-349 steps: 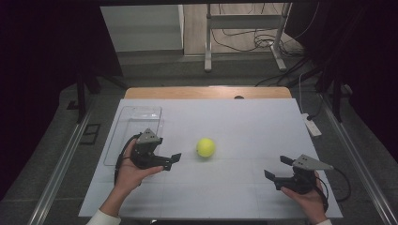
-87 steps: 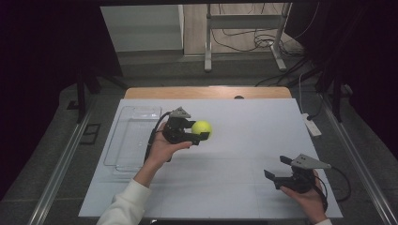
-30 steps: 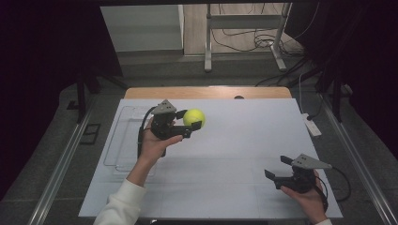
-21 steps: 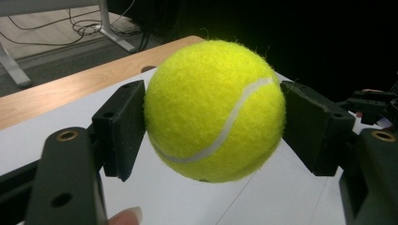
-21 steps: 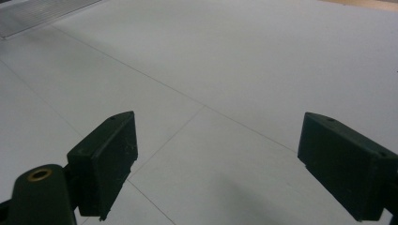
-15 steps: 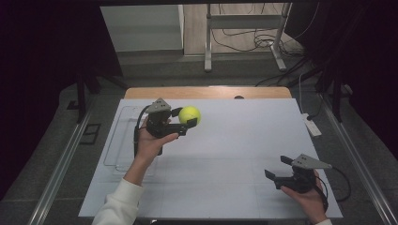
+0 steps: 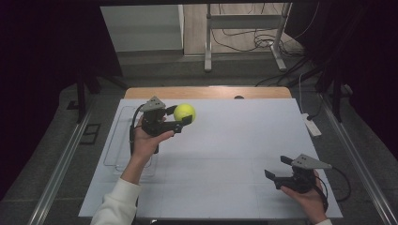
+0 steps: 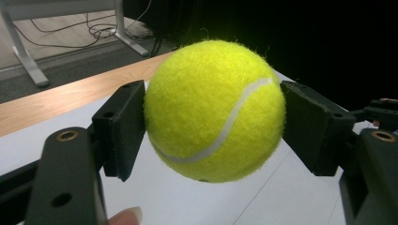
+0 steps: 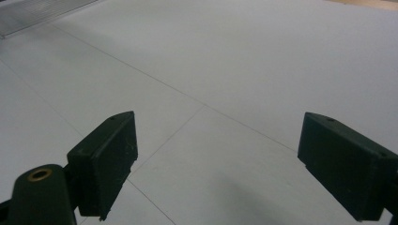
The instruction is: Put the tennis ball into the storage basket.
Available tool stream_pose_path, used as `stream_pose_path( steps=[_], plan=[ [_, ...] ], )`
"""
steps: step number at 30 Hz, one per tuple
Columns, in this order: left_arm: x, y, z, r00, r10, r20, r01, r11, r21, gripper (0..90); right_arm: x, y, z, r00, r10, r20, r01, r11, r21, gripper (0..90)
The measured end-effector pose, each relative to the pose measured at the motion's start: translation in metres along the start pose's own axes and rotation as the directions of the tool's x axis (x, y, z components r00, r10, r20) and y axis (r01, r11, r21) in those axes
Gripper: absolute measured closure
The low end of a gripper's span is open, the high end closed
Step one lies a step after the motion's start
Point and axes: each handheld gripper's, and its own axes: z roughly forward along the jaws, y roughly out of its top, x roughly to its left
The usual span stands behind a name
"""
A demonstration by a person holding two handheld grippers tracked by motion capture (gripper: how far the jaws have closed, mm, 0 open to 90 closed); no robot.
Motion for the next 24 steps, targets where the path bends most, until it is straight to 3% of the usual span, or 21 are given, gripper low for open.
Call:
stream_pose_path(
  steps=[24],
  plan=[
    [0.012,-0.001,-0.008,0.9987,-0.018,-0.048,0.016,0.9996,-0.024,27.8,0.0,0.0,0.0,1.0,-0.002,0.001,0.002,1.0,0.0,13.0]
  ],
)
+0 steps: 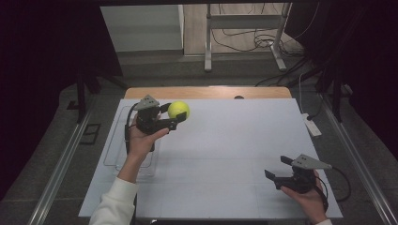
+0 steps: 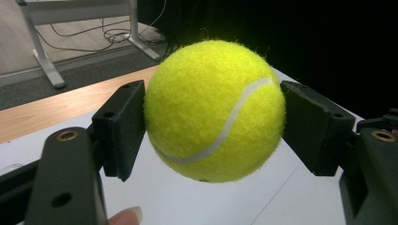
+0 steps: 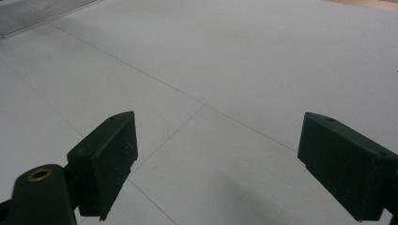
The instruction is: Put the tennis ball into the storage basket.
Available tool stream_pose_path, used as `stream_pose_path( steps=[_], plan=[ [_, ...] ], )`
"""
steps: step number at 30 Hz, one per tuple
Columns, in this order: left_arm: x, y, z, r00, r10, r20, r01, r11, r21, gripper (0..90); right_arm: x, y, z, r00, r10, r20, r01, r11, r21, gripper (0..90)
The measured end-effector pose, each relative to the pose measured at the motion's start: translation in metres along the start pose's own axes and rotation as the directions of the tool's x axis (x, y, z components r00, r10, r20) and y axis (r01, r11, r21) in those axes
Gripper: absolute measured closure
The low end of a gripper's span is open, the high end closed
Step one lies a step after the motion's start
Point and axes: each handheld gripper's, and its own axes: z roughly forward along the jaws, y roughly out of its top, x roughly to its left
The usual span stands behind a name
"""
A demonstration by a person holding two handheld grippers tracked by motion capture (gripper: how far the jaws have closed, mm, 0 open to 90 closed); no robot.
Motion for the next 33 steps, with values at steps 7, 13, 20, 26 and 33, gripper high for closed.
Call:
stream_pose_path(
  steps=[7,13,20,26,33],
  plan=[
    [0.004,-0.001,-0.002,0.9999,-0.006,-0.012,0.006,1.0,-0.004,27.8,0.0,0.0,0.0,1.0,0.0,0.0,0.0,1.0,0.0,13.0],
    [0.009,-0.001,-0.004,0.9996,-0.015,-0.023,0.015,0.9999,-0.009,27.8,0.0,0.0,0.0,1.0,0.0,0.0,0.0,1.0,0.0,13.0],
    [0.013,-0.002,-0.005,0.9991,-0.022,-0.035,0.022,0.9997,-0.011,27.8,0.0,0.0,0.0,1.0,0.001,0.0,-0.001,1.0,0.0,12.9],
    [0.016,-0.002,-0.007,0.9987,-0.028,-0.042,0.028,0.9995,-0.014,27.8,0.0,0.0,0.0,1.0,0.0,0.0,0.0,1.0,0.001,13.0],
    [0.02,-0.003,-0.008,0.9981,-0.035,-0.051,0.034,0.9993,-0.018,27.8,0.0,0.0,0.0,1.0,0.0,0.001,0.0,1.0,0.001,13.0]
  ],
)
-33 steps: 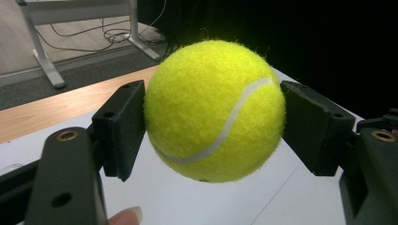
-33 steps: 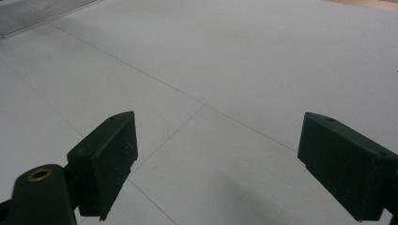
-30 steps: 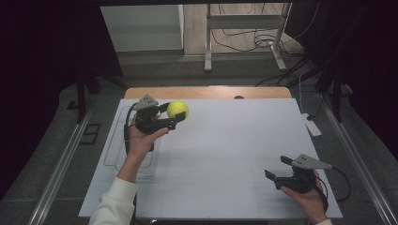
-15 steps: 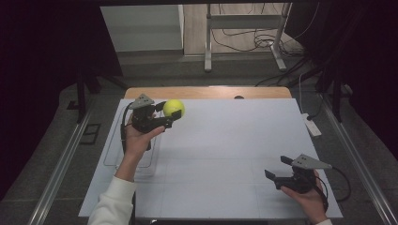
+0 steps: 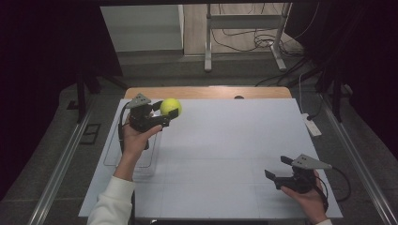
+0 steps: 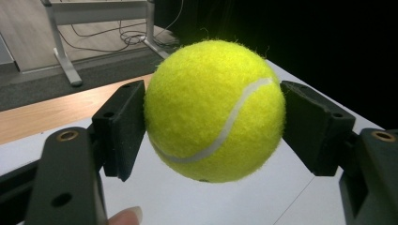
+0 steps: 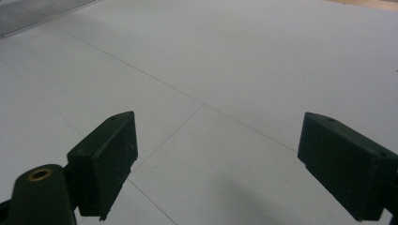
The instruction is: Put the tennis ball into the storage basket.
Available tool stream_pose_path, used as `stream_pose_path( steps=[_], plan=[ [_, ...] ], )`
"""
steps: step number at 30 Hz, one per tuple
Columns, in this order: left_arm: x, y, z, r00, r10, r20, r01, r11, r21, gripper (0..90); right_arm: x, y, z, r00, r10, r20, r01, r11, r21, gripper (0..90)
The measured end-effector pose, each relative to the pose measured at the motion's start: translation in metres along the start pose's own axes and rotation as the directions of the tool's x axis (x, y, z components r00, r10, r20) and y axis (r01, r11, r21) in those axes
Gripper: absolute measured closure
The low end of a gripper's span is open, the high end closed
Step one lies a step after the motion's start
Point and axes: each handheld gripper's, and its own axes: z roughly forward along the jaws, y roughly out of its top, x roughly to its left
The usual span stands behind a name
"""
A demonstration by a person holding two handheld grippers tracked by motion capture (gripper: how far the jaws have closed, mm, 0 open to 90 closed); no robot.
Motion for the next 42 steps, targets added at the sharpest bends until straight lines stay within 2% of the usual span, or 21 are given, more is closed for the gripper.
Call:
stream_pose_path(
  steps=[42],
  plan=[
    [0.023,-0.004,-0.01,0.9971,-0.047,-0.06,0.045,0.9987,-0.024,27.8,0.0,0.0,0.0,1.0,0.0,0.001,0.0,1.0,-0.002,12.9]
  ],
)
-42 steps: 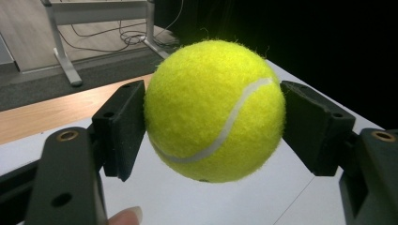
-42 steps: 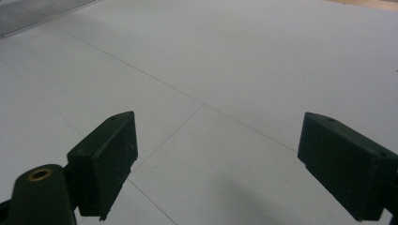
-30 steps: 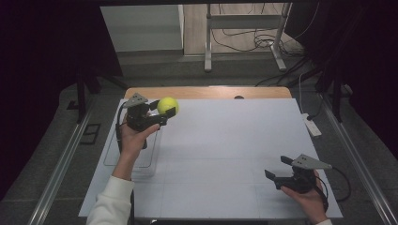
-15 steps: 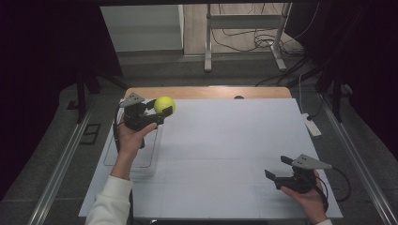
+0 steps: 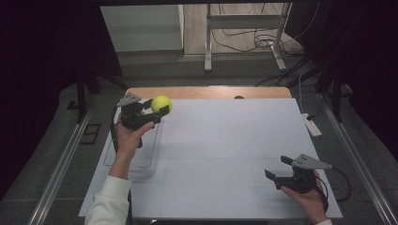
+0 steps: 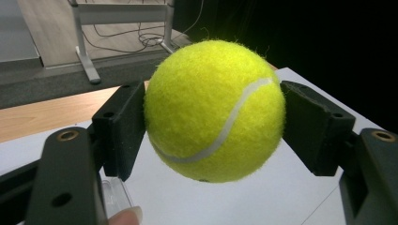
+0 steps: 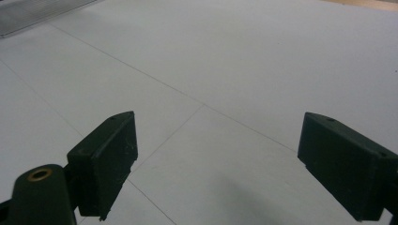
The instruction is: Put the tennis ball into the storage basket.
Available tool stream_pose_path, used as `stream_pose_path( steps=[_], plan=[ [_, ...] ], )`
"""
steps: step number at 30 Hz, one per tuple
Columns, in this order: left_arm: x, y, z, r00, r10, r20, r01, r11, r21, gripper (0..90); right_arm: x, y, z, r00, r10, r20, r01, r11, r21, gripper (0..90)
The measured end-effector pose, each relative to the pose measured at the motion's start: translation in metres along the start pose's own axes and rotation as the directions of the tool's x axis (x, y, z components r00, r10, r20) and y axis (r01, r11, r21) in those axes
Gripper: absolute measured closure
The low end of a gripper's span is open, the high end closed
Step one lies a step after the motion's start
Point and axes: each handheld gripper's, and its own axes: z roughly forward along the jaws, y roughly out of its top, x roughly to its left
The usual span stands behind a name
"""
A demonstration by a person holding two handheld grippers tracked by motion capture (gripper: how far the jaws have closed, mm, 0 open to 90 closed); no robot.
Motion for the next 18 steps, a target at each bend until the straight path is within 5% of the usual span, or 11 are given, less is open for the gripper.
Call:
stream_pose_path(
  steps=[18],
  plan=[
    [0.0098,-0.0022,-0.0019,0.9995,-0.022,-0.024,0.022,0.9998,-0.003,27.8,-0.0003,0.0,-0.0001,1.0,0.0,0.0,0.0,1.0,-0.001,12.9]
  ],
)
